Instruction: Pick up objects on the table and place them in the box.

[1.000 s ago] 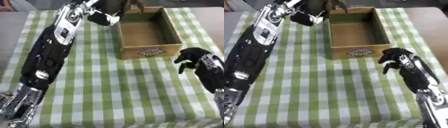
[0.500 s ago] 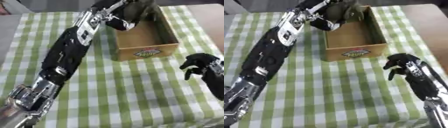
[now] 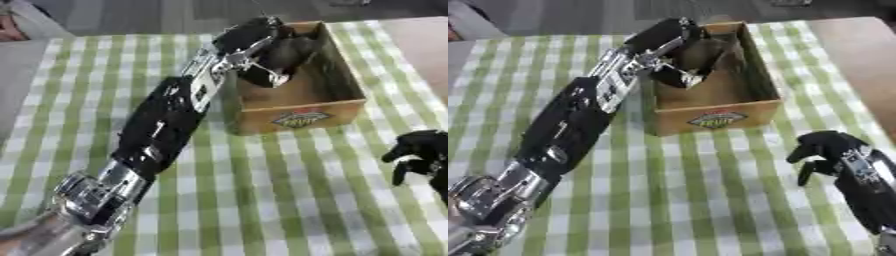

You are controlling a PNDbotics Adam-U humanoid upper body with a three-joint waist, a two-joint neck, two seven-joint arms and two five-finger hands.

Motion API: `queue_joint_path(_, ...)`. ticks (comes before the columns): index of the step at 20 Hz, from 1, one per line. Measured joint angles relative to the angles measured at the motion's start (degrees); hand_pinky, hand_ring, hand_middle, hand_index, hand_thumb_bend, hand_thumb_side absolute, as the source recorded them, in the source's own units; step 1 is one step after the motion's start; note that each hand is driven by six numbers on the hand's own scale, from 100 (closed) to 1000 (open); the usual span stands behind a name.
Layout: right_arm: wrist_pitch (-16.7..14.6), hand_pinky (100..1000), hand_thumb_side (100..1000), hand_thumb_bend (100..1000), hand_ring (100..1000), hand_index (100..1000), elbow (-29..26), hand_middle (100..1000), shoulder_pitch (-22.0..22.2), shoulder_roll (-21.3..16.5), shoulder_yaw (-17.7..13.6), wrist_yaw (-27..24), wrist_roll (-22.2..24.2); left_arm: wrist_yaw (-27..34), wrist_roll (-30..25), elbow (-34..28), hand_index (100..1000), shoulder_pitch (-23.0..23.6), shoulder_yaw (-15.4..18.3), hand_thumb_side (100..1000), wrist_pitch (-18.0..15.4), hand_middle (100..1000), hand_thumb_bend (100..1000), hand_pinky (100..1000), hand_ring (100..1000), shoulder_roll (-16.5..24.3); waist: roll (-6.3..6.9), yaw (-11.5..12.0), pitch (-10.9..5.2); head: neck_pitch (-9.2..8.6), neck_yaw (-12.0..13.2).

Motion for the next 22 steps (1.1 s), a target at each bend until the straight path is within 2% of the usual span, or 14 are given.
queue_joint_path(4, 0.01, 380, 778, 100, 615, 704, -0.02, 553, -0.01, 0.25, 0.00, 0.05, 0.01, -2.87, -0.34, 1.37, 522, 0.02, 0.02, 246, -0.69, 323, 100, 335, 259, 0.01, 0.20, -0.09, 0.15, -0.14, 0.60)
queue_joint_path(10, 0.02, 380, 780, 100, 615, 704, -0.02, 553, -0.01, 0.34, 0.01, 0.14, 0.03, -5.93, -5.32, 2.20, 566, 0.07, 0.17, 244, -2.00, 367, 100, 385, 310, 0.01, 0.30, 0.00, 0.26, -0.16, 0.97)
queue_joint_path(13, 0.02, 380, 778, 100, 615, 704, -0.02, 553, -0.01, 0.34, 0.01, 0.16, 0.03, -6.33, -8.27, 2.49, 648, 0.34, 0.34, 246, -2.51, 468, 100, 471, 418, 0.01, 0.31, 0.14, 0.26, -0.16, 0.99)
queue_joint_path(14, 0.01, 380, 777, 100, 615, 704, -0.02, 553, 0.00, 0.34, 0.01, 0.18, 0.03, -6.35, -9.21, 2.54, 713, 0.41, 0.35, 247, -2.68, 535, 100, 527, 495, 0.01, 0.31, 0.18, 0.26, -0.15, 1.00)
queue_joint_path(16, 0.01, 380, 775, 100, 615, 704, -0.02, 553, 0.02, 0.35, 0.01, 0.26, 0.03, -6.36, -10.77, 2.53, 774, 0.54, 0.51, 236, -2.93, 604, 100, 580, 572, 0.02, 0.30, 0.28, 0.24, -0.15, 1.02)
queue_joint_path(17, 0.01, 380, 774, 100, 615, 704, -0.02, 553, 0.02, 0.35, 0.01, 0.30, 0.03, -6.30, -11.40, 2.51, 809, 0.54, 0.65, 219, -3.06, 693, 100, 636, 662, 0.02, 0.29, 0.31, 0.23, -0.15, 1.03)
queue_joint_path(18, 0.01, 380, 774, 100, 615, 704, -0.02, 553, 0.03, 0.35, 0.01, 0.31, 0.03, -6.14, -11.95, 2.48, 824, 0.54, 0.71, 257, -3.20, 729, 100, 665, 705, 0.02, 0.29, 0.42, 0.20, -0.14, 1.03)
queue_joint_path(19, 0.01, 380, 773, 100, 615, 704, -0.02, 553, 0.03, 0.36, 0.01, 0.31, 0.03, -5.86, -12.40, 2.46, 842, 0.54, 0.76, 359, -3.34, 773, 100, 708, 757, 0.02, 0.27, 0.57, 0.12, -0.13, 1.04)
queue_joint_path(20, 0.01, 380, 773, 100, 615, 704, -0.02, 553, 0.04, 0.36, 0.01, 0.31, 0.03, -5.50, -12.73, 2.38, 844, 0.59, 0.87, 375, -3.46, 778, 100, 714, 764, 0.03, 0.21, 0.66, 0.06, -0.08, 1.04)
queue_joint_path(22, 0.01, 381, 769, 100, 615, 705, -0.02, 553, 0.09, 0.36, 0.00, 0.31, 0.03, -4.52, -12.96, 2.05, 856, 0.71, 1.02, 540, -3.62, 838, 100, 774, 834, 0.03, 0.06, 0.76, -0.06, 0.06, 1.04)
